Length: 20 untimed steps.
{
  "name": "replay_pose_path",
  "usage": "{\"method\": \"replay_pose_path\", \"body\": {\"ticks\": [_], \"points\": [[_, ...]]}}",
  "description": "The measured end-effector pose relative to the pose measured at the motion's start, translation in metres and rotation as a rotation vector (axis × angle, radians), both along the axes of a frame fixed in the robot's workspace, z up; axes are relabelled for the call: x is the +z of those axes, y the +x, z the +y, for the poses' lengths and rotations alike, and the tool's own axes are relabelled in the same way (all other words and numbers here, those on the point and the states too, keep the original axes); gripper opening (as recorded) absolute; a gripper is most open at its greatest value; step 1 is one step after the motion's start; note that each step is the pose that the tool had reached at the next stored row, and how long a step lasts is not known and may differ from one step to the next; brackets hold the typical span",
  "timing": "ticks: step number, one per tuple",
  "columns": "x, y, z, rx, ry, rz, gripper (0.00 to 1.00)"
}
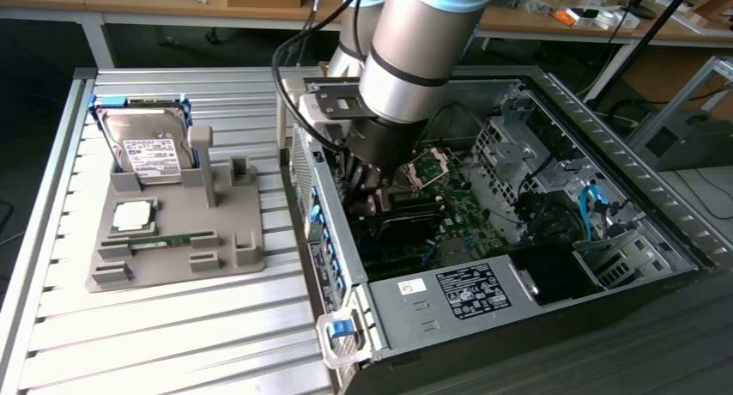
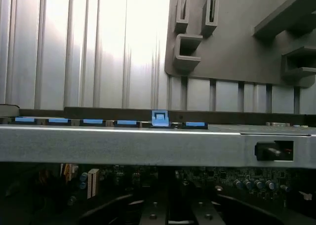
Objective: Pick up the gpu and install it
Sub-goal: 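Press down on the gpu until it lock into place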
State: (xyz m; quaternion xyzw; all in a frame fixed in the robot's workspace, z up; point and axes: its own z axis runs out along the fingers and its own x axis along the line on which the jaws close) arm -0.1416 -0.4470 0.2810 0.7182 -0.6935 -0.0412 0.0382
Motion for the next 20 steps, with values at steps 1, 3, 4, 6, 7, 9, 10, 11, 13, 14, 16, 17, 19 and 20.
{"method": "replay_pose_path", "body": {"ticks": [1, 3, 4, 6, 7, 9, 10, 11, 13, 14, 16, 17, 19, 20], "points": [[-0.0006, 0.003, 0.0, 0.0, 0.0001, 0.0015, 0.11], [-0.0019, 0.009, 0.0, 0.0, 0.0, 0.0044, 0.11], [-0.0025, 0.012, -0.0001, 0.0, 0.0001, 0.0057, 0.11], [-0.0037, 0.017, -0.0001, 0.0, 0.0001, 0.0081, 0.11], [-0.0043, 0.02, 0.0, 0.0, 0.0, 0.0093, 0.11], [-0.0051, 0.023, -0.0001, 0.0, 0.0003, 0.0101, 0.11], [-0.0054, 0.024, -0.0001, 0.0, 0.0002, 0.0105, 0.11], [-0.0057, 0.024, -0.0001, 0.0, 0.0001, 0.0108, 0.11], [-0.0071, 0.024, -0.0001, 0.0, -0.0004, 0.0115, 0.11], [-0.008, 0.024, -0.0002, 0.0, -0.0008, 0.0118, 0.11], [-0.01, 0.024, -0.0003, 0.0, -0.0011, 0.0121, 0.11], [-0.0111, 0.024, -0.0005, 0.0, -0.0009, 0.0121, 0.11], [-0.0131, 0.024, -0.0009, 0.0, -0.0002, 0.0118, 0.11], [-0.0136, 0.024, -0.0012, 0.0, -0.0004, 0.0121, 0.11]]}}
